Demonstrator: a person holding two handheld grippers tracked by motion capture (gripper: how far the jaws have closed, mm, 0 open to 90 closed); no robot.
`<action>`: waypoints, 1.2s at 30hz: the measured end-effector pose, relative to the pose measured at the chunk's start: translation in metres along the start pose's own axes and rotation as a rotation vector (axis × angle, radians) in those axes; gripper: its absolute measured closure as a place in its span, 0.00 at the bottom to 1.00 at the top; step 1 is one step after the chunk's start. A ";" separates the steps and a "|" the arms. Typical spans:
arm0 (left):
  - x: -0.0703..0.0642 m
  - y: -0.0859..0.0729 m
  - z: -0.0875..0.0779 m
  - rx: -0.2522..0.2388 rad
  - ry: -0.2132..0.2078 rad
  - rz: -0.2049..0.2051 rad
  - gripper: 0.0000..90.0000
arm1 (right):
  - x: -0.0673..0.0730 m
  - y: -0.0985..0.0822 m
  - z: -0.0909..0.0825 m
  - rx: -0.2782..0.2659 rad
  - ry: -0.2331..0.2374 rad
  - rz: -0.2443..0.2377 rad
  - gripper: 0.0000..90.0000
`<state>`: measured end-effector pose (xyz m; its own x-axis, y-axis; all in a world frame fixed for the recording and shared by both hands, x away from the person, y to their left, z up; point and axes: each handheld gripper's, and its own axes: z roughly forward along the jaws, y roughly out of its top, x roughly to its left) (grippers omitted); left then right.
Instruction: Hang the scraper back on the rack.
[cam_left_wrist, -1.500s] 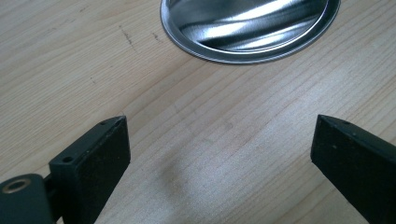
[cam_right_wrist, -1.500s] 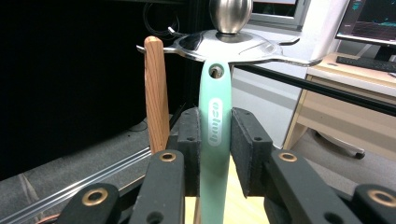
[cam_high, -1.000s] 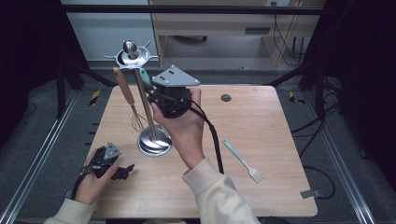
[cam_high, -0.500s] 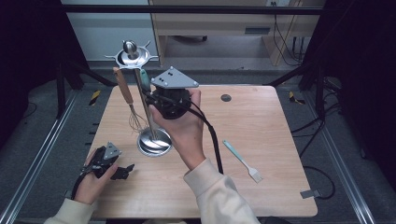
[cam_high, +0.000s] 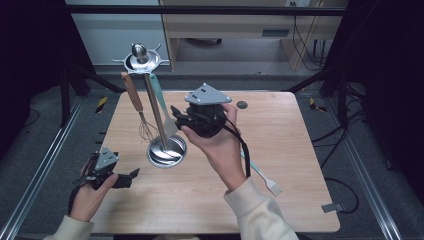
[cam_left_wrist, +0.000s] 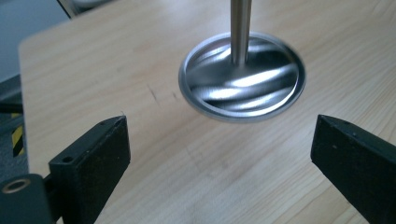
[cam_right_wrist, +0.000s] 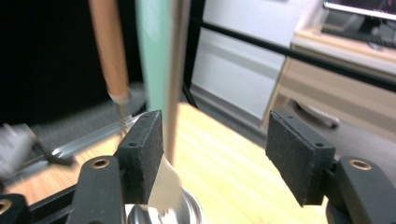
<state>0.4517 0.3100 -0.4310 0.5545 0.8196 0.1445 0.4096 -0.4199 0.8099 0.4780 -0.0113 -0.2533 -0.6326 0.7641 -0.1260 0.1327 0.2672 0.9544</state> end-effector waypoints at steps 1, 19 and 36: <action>0.000 0.005 -0.005 -0.011 -0.006 -0.003 0.05 | -0.005 -0.007 -0.002 0.020 -0.011 -0.003 0.40; 0.000 0.074 -0.050 -0.154 -0.020 0.016 0.04 | -0.055 -0.087 -0.015 0.193 -0.104 0.063 0.29; 0.019 0.122 -0.083 -0.229 0.002 0.017 0.05 | -0.080 -0.162 -0.024 0.259 -0.194 0.166 0.25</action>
<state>0.4519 0.3065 -0.2820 0.5581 0.8142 0.1600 0.2255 -0.3343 0.9151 0.4889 -0.1300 -0.3915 -0.4326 0.9003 -0.0476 0.4264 0.2508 0.8690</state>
